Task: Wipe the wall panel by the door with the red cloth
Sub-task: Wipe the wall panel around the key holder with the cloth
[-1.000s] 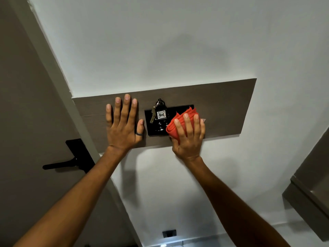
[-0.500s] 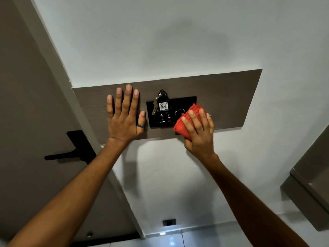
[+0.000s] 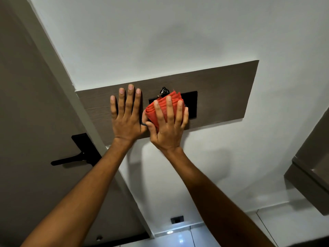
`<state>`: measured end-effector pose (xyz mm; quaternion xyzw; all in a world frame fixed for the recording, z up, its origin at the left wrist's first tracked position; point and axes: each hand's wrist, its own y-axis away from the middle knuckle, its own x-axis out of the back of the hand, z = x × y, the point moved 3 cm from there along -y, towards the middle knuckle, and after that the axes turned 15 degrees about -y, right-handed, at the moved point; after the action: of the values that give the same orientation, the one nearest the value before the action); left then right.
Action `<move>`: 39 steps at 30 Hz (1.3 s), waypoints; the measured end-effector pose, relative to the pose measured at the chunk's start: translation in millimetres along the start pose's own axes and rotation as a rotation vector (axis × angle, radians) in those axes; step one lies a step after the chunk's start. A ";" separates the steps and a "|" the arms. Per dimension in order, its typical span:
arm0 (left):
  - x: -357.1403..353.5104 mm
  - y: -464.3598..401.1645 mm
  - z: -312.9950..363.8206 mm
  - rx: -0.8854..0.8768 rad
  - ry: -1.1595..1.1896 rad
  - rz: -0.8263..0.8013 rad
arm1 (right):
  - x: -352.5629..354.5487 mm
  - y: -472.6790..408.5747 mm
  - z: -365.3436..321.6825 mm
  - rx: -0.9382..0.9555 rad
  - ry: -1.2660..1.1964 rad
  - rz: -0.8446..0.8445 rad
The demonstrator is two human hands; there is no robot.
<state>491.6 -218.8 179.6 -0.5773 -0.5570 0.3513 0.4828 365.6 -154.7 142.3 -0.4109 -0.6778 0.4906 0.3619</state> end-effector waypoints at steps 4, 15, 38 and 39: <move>1.5 -2.7 -0.3 0.003 -0.009 -0.004 | -11.8 1.1 1.6 -0.139 -0.051 0.170; 4.3 -3.1 0.5 -0.004 -0.003 0.011 | -16.4 5.9 8.0 0.019 -0.021 0.198; 6.9 -4.0 -0.8 -0.005 0.002 0.014 | -4.3 11.8 24.7 -0.064 -0.112 0.173; 6.5 -3.5 -0.9 -0.004 0.008 0.013 | -1.4 10.6 30.5 0.060 -0.092 0.122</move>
<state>492.3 -212.8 184.0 -0.5833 -0.5520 0.3510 0.4815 341.0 -165.2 124.1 -0.4174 -0.6526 0.5502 0.3118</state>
